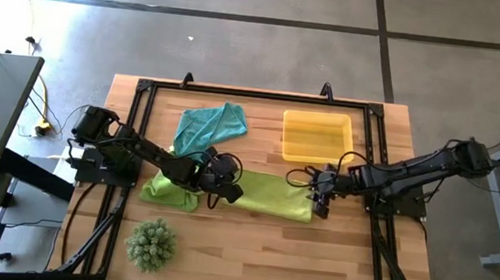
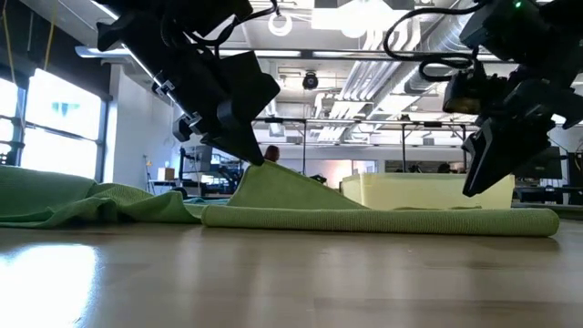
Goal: Roll microfiber towels into tight, uniform cylinder then place into a basket
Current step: Roll the light green towel
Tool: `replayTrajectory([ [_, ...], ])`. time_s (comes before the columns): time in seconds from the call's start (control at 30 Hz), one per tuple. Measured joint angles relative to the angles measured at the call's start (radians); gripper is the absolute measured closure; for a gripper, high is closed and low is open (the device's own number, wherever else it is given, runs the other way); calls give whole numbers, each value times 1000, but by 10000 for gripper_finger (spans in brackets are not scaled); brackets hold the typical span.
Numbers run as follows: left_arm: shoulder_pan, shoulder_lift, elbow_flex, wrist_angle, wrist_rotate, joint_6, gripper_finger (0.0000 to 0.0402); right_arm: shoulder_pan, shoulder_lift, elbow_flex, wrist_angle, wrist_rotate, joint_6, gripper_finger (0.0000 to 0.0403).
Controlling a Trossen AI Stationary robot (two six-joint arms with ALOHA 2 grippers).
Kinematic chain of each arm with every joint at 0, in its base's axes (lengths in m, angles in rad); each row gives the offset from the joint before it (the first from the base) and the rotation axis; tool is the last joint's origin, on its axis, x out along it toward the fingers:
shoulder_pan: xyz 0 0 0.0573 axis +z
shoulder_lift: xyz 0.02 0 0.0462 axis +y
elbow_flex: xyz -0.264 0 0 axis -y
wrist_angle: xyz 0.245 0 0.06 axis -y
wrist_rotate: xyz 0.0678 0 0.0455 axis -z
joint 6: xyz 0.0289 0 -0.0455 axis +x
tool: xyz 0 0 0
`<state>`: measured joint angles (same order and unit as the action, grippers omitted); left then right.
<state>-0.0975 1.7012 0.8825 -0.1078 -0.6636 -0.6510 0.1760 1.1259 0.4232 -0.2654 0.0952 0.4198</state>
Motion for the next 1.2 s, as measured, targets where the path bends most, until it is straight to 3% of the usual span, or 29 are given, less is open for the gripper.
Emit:
replayTrajectory([
  [0.17,0,0,0,0,0,-7,389,16,0,0,4,11,9,270],
  [0.43,0,0,0,-24,-3,41,296,17,0,0,4,4,79,269],
  [0.6,0,0,6,-18,2,114,270,34,0,0,4,0,157,269],
  [0.83,36,9,6,5,194,296,269,110,0,0,19,23,303,269],
  [1.03,79,23,6,7,290,480,268,196,21,0,66,182,436,269],
  [1.2,107,65,5,40,359,558,268,249,110,1,142,234,508,269],
])
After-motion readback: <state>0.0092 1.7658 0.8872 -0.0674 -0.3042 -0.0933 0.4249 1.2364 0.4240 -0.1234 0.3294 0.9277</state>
